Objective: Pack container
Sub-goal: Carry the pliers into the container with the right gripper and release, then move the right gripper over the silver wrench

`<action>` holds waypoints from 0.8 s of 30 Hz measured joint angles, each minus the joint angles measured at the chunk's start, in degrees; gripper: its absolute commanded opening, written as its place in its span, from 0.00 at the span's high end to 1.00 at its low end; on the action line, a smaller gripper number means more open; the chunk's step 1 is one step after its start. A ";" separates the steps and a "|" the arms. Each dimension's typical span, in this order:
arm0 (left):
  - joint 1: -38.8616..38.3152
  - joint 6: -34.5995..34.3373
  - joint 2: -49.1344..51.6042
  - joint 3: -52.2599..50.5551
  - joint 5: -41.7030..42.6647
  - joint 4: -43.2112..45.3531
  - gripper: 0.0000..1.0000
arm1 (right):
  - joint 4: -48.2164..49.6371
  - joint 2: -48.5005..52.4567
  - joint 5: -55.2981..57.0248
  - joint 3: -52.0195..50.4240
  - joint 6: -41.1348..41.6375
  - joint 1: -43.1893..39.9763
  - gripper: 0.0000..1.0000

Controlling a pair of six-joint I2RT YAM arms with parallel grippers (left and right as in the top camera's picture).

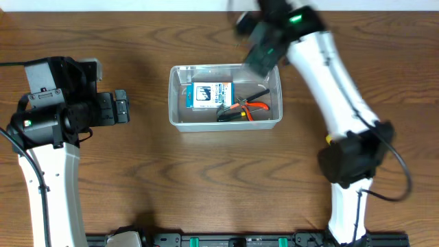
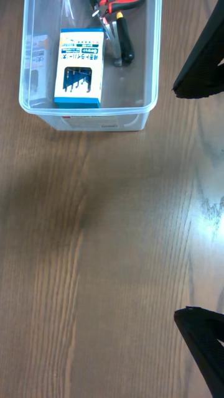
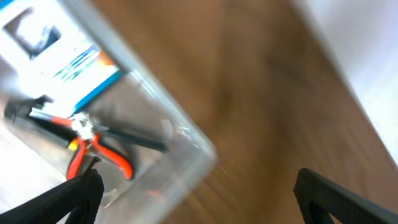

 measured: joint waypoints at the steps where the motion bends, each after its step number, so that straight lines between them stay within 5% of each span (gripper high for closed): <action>1: 0.00 0.00 0.00 0.00 0.00 0.02 0.02 | -1.27 -1.16 0.11 1.73 3.34 -1.97 0.01; 6: 0.00 0.00 0.00 0.00 0.00 0.02 0.02 | -11.74 -7.13 1.51 7.10 17.66 -16.22 0.01; 12: 0.00 0.00 0.00 0.00 0.00 0.02 0.02 | -21.11 -7.45 2.40 4.79 23.02 -28.63 0.01; 24: 0.00 0.00 0.00 0.00 0.00 0.04 0.02 | -9.40 -6.60 2.54 -24.33 1.14 -34.97 0.01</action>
